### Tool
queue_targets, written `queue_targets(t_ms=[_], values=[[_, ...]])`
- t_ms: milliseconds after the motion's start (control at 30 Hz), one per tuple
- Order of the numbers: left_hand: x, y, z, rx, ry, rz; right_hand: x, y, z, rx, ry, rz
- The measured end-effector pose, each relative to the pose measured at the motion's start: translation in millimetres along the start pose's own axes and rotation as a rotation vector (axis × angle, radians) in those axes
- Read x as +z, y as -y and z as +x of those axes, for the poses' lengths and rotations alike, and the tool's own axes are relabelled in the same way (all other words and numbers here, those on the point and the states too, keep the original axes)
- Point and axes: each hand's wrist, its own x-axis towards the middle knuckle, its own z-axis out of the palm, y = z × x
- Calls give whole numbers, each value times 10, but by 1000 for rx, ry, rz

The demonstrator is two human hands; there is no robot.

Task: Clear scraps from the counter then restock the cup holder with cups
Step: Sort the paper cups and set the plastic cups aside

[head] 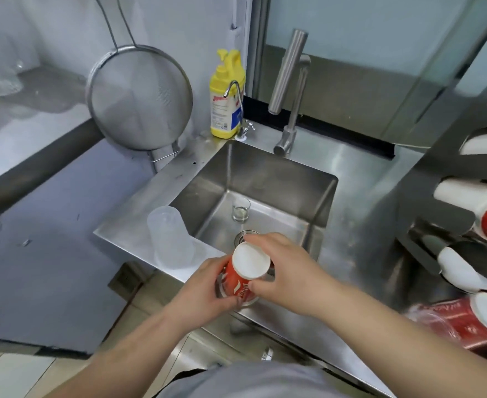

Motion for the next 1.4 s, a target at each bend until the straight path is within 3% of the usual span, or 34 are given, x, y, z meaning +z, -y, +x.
queue_targets(t_ms=[267,633,900,1000,1067,1267,1400], values=[[28,246,48,1,73,-30,189,46,95,67,-2,30],[-157,22,2,46,114,-55,251,-44,54,103,23,4],[-679,-546,-16,104,90,27,-172,-77,-34,11,49,-112],[-847,-922,84,201,115,182,-540,-87,-107,-40,68,-224],[-894,-1234,216,240,193,309,-789,-106,-199,-46,108,-290],[-482,-2178,629,298,658,782,-1330,-306,-775,0,92,-391],[33,-2686,820,414,727,881,-1606,-560,-1346,62,59,-438]])
